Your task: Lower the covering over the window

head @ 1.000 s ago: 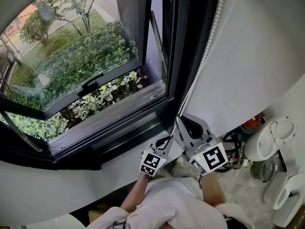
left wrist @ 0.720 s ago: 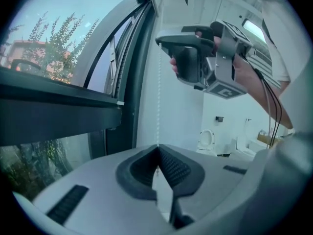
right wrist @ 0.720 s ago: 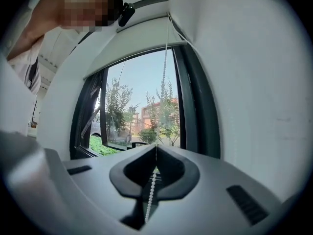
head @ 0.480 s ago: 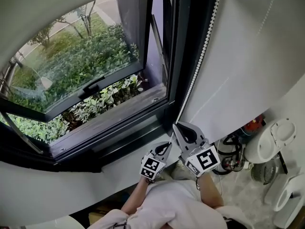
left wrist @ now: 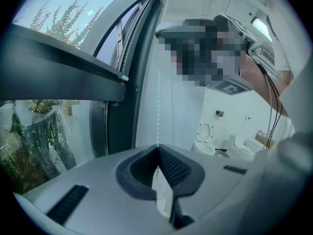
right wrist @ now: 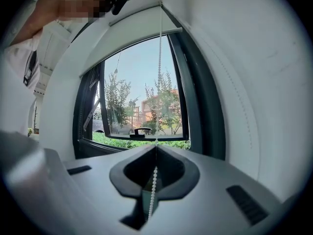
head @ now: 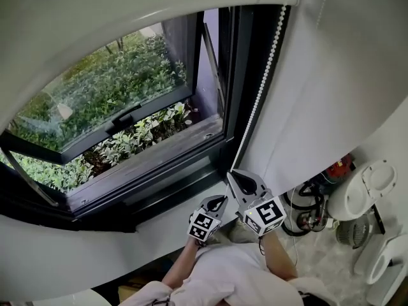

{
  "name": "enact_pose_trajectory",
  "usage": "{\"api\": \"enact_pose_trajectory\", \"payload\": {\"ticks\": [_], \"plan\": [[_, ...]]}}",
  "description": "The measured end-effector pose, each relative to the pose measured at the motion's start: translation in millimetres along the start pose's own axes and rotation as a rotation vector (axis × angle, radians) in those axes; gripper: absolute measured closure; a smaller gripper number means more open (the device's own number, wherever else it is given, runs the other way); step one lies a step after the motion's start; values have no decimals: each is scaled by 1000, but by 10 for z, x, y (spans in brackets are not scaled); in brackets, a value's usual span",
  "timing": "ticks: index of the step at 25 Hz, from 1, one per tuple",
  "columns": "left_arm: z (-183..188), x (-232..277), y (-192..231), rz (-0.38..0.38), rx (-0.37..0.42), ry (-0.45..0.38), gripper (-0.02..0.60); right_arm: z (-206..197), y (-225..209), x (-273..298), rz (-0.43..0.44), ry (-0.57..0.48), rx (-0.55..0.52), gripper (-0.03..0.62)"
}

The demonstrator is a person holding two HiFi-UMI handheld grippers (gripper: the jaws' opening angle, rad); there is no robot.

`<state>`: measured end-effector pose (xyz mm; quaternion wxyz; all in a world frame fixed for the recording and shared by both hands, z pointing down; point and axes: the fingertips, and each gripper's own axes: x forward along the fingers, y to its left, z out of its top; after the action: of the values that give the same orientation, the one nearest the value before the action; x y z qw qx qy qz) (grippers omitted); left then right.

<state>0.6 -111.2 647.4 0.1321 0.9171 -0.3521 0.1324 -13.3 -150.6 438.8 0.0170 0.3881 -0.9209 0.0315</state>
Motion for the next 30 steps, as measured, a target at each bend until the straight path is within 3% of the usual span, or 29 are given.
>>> {"api": "enact_pose_trajectory", "payload": {"ticks": [11,16,19,23,30], "plan": [[-340,92,4,-5,-19,46,568,-361,10,-33,6,74,56,599],[-289,7,16,29,-22,42,565,-386,-24,-55,3,72,74,599],[-120,-98,30,30,-25,9,559,-400,-32,-49,2,74,74,599],[233,-240,10,29,-7,-41,503,-381,-49,-82,4,74,74,599],[1146,-593,-10,32,99,-177,488,-415,-54,-81,3,75,67,599]]}}
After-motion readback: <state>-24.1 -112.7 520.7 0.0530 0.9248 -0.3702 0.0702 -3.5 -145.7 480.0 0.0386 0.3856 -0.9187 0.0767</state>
